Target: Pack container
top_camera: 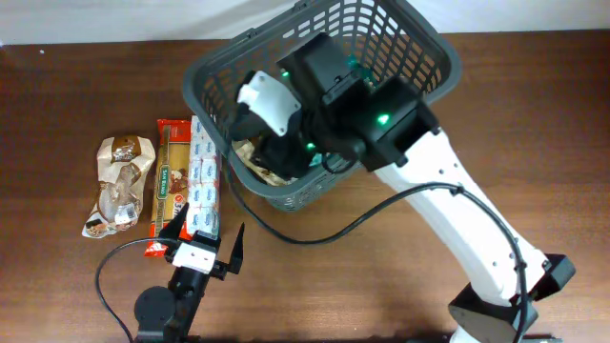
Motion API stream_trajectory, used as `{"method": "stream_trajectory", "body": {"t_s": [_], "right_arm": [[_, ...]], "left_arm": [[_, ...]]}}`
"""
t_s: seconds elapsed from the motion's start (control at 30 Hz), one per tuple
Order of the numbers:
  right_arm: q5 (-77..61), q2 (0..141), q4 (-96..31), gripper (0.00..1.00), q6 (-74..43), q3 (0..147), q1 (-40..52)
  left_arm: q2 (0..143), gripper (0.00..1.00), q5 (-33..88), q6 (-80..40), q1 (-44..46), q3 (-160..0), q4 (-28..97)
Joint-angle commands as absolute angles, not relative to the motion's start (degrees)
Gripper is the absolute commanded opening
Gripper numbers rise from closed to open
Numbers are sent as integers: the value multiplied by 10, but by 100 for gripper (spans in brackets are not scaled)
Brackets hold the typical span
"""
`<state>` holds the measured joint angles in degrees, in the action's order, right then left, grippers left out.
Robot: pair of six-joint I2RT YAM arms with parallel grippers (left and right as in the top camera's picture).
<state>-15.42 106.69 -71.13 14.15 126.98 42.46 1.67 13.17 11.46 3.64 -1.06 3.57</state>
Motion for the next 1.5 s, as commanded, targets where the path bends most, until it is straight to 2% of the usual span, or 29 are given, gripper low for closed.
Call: {"method": "stream_trajectory", "body": {"t_s": [0.0,0.17,0.67,0.73,0.83,1.2,1.23,1.4,1.47], "right_arm": [[-107,1074,-694,69,142,1280,441],[-120,1091,-674,73,130,1280,448],[-130,1136,-667,72,108,1280,474],[-130,1139,-668,72,109,1280,476],[-130,1143,-668,62,105,1280,477],[-130,1167,-683,57,100,1276,488],[-130,1170,-682,55,100,1276,488],[-128,1184,-671,20,100,1276,491],[-127,1186,-661,13,100,1276,491]], "left_arm": [[19,99,126,112,38,-5,35],[19,99,126,112,38,-5,35],[19,99,126,112,38,-5,35],[19,99,126,112,38,-5,34],[19,99,126,112,38,-5,35],[19,99,126,112,38,-5,34],[19,99,126,112,38,-5,34],[19,99,126,112,38,-5,34],[19,99,126,112,38,-5,34]]}}
